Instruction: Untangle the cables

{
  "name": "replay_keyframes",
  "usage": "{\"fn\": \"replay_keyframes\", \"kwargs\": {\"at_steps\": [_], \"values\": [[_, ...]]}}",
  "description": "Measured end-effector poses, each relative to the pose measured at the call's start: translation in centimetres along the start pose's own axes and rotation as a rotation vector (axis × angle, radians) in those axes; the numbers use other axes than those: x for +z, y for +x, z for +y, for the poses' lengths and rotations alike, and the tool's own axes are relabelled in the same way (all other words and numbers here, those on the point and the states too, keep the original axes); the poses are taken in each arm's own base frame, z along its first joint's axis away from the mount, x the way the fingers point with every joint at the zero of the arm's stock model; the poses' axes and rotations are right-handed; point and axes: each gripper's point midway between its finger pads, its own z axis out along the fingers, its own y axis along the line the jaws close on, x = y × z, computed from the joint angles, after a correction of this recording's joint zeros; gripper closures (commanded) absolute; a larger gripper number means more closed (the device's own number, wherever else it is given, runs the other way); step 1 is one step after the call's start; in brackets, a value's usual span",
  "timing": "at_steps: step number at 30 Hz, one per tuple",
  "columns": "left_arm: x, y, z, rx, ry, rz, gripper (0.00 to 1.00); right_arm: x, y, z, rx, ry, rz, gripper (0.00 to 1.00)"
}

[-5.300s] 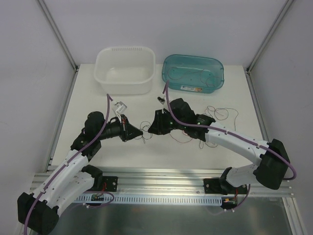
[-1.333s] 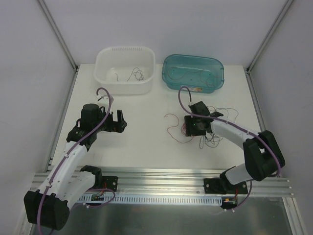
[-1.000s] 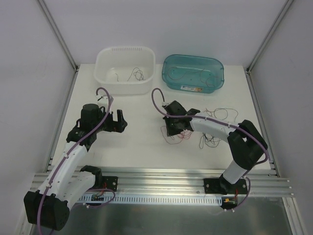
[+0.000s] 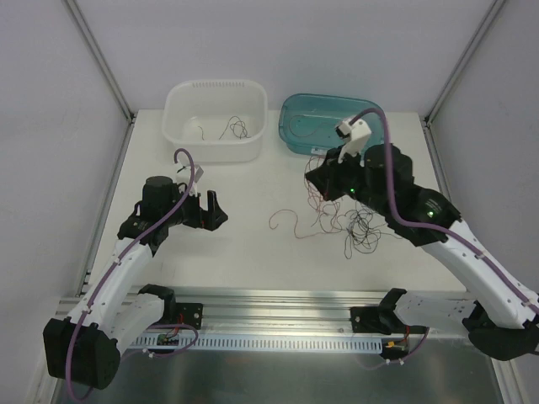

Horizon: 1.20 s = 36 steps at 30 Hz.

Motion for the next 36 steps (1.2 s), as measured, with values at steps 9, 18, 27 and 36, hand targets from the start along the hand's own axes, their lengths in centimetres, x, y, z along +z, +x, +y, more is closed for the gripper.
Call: {"fn": "replay_keyframes", "kwargs": {"at_steps": [9,18,27,36], "values": [[-1.4,-1.2,-6.2,0.118,0.228,-0.097,0.04,4.4,11.7,0.4,0.075,-0.049,0.343,0.99],[-3.2,-3.1,-13.8,0.231,0.439,-0.236,0.1,3.9,11.4,4.8,0.139,-0.291,0.357,0.99],[-1.8,-6.1,-15.4,0.081,0.472,-0.309,0.29,2.1,12.9,7.1,0.132,-0.437,0.399,0.99],[-0.1,-4.4,-17.5,0.041,0.532,-0.225,0.38,0.9,12.1,7.5,0.119,-0.474,0.365,0.99]]}}
